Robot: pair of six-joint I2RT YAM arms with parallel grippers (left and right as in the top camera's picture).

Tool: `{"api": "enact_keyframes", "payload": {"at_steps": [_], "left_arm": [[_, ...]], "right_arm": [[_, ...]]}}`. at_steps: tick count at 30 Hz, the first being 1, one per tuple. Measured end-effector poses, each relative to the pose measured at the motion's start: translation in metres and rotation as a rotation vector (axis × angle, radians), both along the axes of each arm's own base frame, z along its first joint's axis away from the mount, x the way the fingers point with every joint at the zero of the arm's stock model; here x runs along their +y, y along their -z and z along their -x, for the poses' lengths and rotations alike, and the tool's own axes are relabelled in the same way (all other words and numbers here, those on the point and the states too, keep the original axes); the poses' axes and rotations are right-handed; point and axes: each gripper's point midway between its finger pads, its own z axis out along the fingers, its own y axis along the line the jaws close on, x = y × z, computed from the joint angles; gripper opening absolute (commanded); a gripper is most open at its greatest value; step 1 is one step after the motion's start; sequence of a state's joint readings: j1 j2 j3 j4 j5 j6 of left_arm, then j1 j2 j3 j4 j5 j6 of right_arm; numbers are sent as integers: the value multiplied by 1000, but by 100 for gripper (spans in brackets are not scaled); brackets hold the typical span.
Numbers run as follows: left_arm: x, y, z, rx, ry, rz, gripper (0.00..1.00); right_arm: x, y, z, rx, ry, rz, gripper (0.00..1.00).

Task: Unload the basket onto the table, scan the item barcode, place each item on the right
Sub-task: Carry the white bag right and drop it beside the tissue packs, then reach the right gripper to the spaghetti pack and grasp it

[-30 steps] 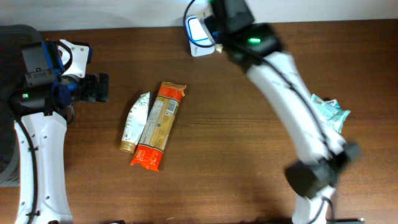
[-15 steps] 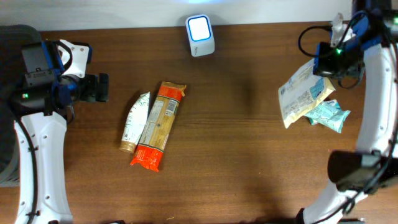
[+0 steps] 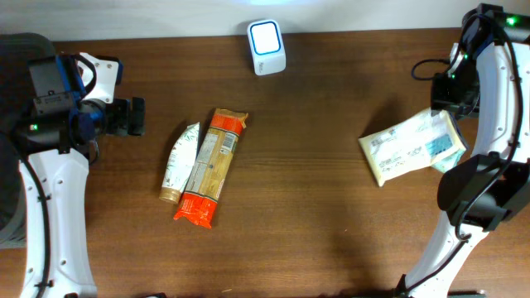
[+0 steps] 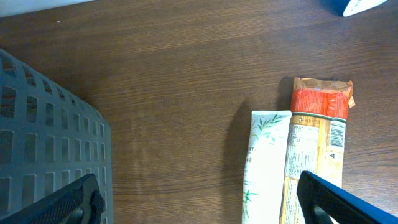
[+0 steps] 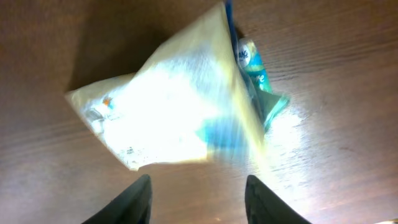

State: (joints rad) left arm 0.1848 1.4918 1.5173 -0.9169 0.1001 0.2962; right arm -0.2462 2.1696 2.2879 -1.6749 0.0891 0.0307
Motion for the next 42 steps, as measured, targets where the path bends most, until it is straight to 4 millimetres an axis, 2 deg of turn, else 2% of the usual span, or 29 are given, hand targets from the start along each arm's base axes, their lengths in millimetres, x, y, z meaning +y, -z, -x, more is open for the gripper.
{"api": "enact_keyframes", "payload": {"at_steps": [4,7,9,10,13,15,17,19,20,22,25,26,28,29,30,32,33,39,42], "left_arm": [[0,0,0,0,0,0,99],[0,0,0,0,0,0,99],[0,0,0,0,0,0,99],[0,0,0,0,0,0,99],[0,0,0,0,0,0,99],[0,0,0,0,0,0,99],[0,0,0,0,0,0,99],[0,0,0,0,0,0,99],[0,0,0,0,0,0,99],[0,0,0,0,0,0,99],[0,0,0,1,0,0,99],[0,0,0,-1,0,0,99],[0,0,0,0,0,0,99],[0,0,0,0,0,0,99],[0,0,0,0,0,0,99],[0,0,0,0,0,0,99],[0,0,0,0,0,0,99],[0,0,0,0,0,0,99],[0,0,0,0,0,0,99]], "right_arm": [[-2,-8,-5,-34,3,9,63],[9,-41,-26,-181,-13,-31,62],[34,-63,-40,-279,-58,-121,62],[49,-66,-43,-299,-86,-168,62],[107,-71,-49,-320,-197,-318,63],[162,-68,-48,-301,-304,-401,63],[205,-57,-46,-274,-391,-444,64],[256,-35,-42,-236,-476,-478,64],[273,-25,-43,-237,-493,-488,64],[316,10,-33,-184,-515,-516,64],[366,55,-19,-150,-522,-557,64],[381,70,-9,-124,-521,-570,64],[400,80,-1,-125,-524,-590,64],[412,85,3,-128,-518,-603,73],[426,92,15,-104,-506,-615,75],[440,99,17,-122,-482,-633,76],[451,114,28,-105,-437,-642,75],[484,150,58,-96,-356,-670,75],[499,154,59,-148,-349,-697,74]]}}
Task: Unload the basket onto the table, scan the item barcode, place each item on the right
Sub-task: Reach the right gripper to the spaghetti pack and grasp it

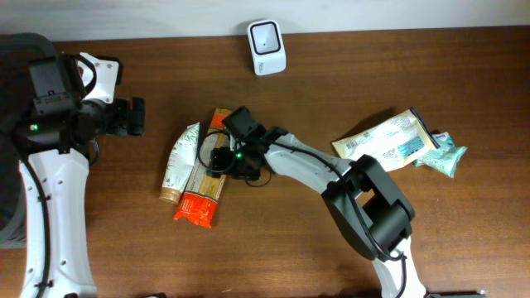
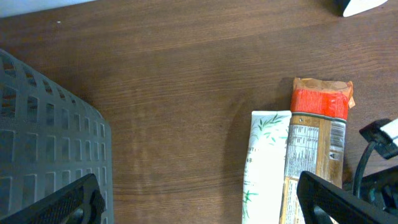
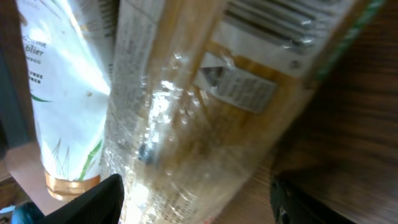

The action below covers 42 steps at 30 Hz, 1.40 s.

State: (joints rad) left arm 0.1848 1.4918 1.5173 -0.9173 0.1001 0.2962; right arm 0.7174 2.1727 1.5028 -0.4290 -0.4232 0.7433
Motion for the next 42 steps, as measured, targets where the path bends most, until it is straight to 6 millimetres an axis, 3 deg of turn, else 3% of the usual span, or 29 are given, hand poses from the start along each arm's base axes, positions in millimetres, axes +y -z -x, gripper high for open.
{"api": "enact_keyframes", "payload": {"at_steps": [3,5,10,13,14,18,21,24,27,32,34,36,39,40,41,42], "left_arm": [[0,0,0,0,0,0,99],[0,0,0,0,0,0,99],[0,0,0,0,0,0,99],[0,0,0,0,0,0,99],[0,0,0,0,0,0,99],[0,0,0,0,0,0,99],[0,0,0,0,0,0,99],[0,0,0,0,0,0,99],[0,0,0,-1,0,0,99],[0,0,0,0,0,0,99],[0,0,0,-1,0,0,99],[0,0,0,0,0,0,99],[0,0,0,0,0,0,99],[0,0,0,0,0,0,99],[0,0,0,0,0,0,99],[0,0,0,0,0,0,99]], "right_arm": [[5,2,2,-54,46,53,74],[12,2,3,-108,66,86,69],[19,5,7,-171,115,133,49],[18,6,6,-171,132,138,22],[19,6,6,-168,138,133,17],[22,0,5,-160,81,90,13],[9,-2,10,-124,1,91,13],[-26,-14,23,-104,-120,168,4],[-71,-41,24,-162,-200,283,4],[-138,-46,16,-319,-239,711,4],[-150,-53,2,-433,-229,864,4],[-149,-56,-10,-517,-227,937,7],[-136,-33,-1,-522,-327,979,20],[-131,-25,4,-524,-367,998,27],[-127,-22,7,-536,-395,1013,43],[-113,-18,19,-566,-479,1024,51]]}}
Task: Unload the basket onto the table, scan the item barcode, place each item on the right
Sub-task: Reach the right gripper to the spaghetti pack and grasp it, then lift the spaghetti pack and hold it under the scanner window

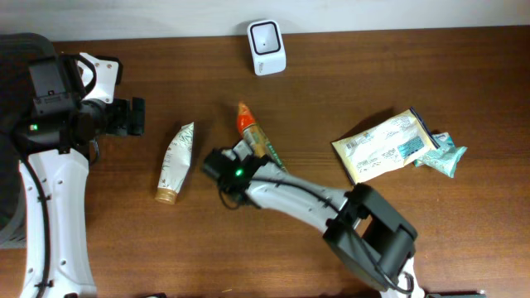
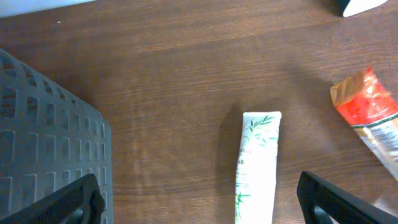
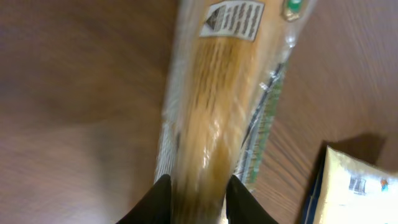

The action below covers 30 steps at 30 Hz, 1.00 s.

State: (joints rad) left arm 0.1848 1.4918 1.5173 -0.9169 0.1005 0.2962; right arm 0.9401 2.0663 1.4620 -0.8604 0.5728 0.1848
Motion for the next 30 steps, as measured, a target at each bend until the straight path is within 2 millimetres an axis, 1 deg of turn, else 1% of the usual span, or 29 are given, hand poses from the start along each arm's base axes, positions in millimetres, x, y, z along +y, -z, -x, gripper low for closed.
{"api": "enact_keyframes", "payload": {"at_steps": [1,3,5,6,7,8,9,10,12,14,16,19,22,24,25,29,30], "left_arm": [[0,0,0,0,0,0,99],[0,0,0,0,0,0,99],[0,0,0,0,0,0,99],[0,0,0,0,0,0,99],[0,0,0,0,0,0,99],[0,0,0,0,0,0,99],[0,0,0,0,0,0,99],[0,0,0,0,0,0,99],[0,0,0,0,0,0,99],[0,0,0,0,0,0,99],[0,0,0,0,0,0,99],[0,0,0,0,0,0,99],[0,0,0,0,0,0,99],[0,0,0,0,0,0,99],[0,0,0,0,0,0,99],[0,0,0,0,0,0,99],[0,0,0,0,0,0,99]], "right_arm": [[10,0,7,1,-51,13,59],[34,0,30,5,-166,30,67],[51,0,50,12,-247,42,74],[53,1,57,31,-264,47,79],[50,0,56,53,-258,51,89],[46,-3,51,71,-240,45,92],[44,-7,44,83,-217,30,92],[38,-12,29,89,-179,2,92],[26,-11,14,126,-120,-42,93],[24,-5,15,195,-97,-97,93],[33,-1,26,263,-109,-151,93],[41,1,34,295,-134,-176,93],[38,6,28,262,-136,-143,93],[32,22,24,258,-143,-82,93],[29,26,23,258,-146,-63,93],[28,26,21,253,-164,-43,87],[28,26,21,251,-167,-40,87]]}}
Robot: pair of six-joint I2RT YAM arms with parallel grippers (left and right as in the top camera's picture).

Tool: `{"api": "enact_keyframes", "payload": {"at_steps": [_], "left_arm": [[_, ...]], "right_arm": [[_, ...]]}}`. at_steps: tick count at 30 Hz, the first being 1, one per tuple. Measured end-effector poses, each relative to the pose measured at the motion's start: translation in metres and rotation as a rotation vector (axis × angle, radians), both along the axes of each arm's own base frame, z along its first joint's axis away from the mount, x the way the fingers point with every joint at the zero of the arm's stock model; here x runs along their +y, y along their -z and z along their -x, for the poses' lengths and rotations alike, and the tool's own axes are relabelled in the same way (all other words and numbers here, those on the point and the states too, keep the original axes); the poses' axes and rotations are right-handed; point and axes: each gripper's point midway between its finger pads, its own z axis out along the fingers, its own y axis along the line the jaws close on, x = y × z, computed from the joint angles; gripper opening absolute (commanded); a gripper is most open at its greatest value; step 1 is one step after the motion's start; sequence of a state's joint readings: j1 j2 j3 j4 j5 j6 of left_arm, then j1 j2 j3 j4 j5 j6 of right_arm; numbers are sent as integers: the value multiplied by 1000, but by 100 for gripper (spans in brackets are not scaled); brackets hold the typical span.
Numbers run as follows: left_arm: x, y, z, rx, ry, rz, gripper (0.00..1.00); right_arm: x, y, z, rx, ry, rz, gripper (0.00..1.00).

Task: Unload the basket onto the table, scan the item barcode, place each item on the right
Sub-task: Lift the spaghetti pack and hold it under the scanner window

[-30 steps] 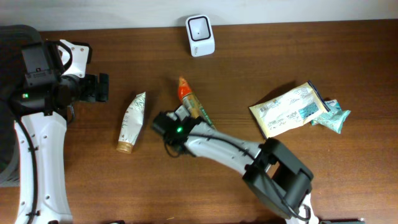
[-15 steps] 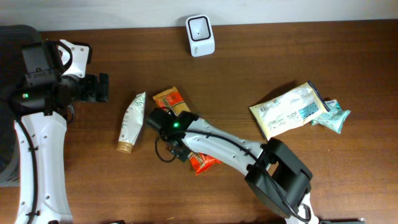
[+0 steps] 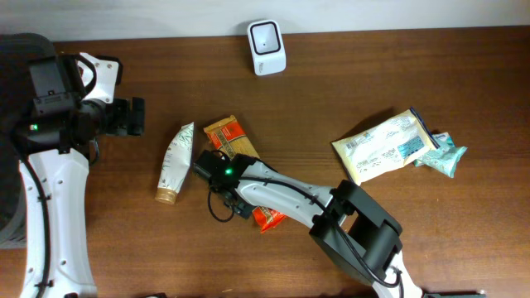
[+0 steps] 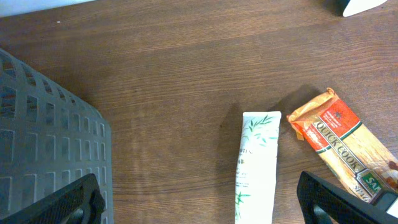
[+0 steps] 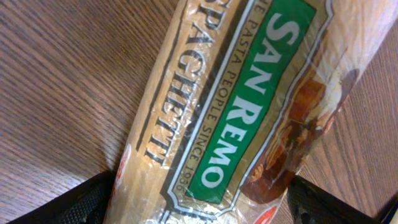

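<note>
The spaghetti pack [image 3: 247, 178] lies flat on the table, printed front up, slanting from its orange end near the white tube [image 3: 174, 159] toward the table front. My right gripper [image 3: 224, 175] is directly over it. In the right wrist view the pack [image 5: 236, 106] fills the frame and the right gripper [image 5: 199, 208] is open, one finger on each side. The white scanner [image 3: 267, 36] stands at the far edge, its window facing up. Far left, my left gripper [image 3: 126, 117] is open and holds nothing; its view shows the tube [image 4: 258, 165] and the pack [image 4: 342, 146].
A wipes pack [image 3: 385, 147] and a small teal packet [image 3: 440, 156] lie at the right. A grey slotted basket [image 4: 43, 137] sits at the left, beside the left gripper [image 4: 199, 208]. My right arm [image 3: 331, 207] crosses the table's front middle.
The right gripper was shut on the spaghetti pack, holding it tilted up off the table. Now the jaws are open and the pack lies flat, front side up, closer to the tube.
First my right gripper was open over the wipes pack at the right, while the spaghetti lay back-side up against the tube. Then it was open at the spaghetti. Then it held the pack raised. Now the pack lies released, turned over. The left arm stayed still.
</note>
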State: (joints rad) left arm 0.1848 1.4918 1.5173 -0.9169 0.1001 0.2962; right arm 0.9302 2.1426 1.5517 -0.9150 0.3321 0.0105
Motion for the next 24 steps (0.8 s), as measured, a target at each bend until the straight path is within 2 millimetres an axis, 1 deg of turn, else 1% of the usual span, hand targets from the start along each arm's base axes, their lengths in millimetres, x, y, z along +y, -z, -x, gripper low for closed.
{"api": "enact_keyframes", "payload": {"at_steps": [3,4,5,6,7,8,10,11,12,16,19,22,24], "left_arm": [[0,0,0,0,0,0,99],[0,0,0,0,0,0,99],[0,0,0,0,0,0,99],[0,0,0,0,0,0,99],[0,0,0,0,0,0,99],[0,0,0,0,0,0,99],[0,0,0,0,0,0,99],[0,0,0,0,0,0,99],[0,0,0,0,0,0,99],[0,0,0,0,0,0,99],[0,0,0,0,0,0,99],[0,0,0,0,0,0,99],[0,0,0,1,0,0,99]], "right_arm": [[-1,1,-2,-10,-6,7,86],[-2,1,-2,-17,-13,8,83],[-4,2,-1,-21,-15,12,78],[-6,2,-1,-23,-15,16,70],[-9,3,-1,-24,-18,26,54],[-12,3,-1,-27,-21,36,34],[-18,4,-4,-45,-16,61,22],[-20,1,-7,-63,-11,72,15],[-21,-1,-8,-69,-13,78,5],[-22,-7,-8,-76,-19,81,4],[-22,-10,-5,-23,-6,61,4],[-19,-17,1,132,30,-38,4],[-10,-29,4,311,54,-234,4]]}}
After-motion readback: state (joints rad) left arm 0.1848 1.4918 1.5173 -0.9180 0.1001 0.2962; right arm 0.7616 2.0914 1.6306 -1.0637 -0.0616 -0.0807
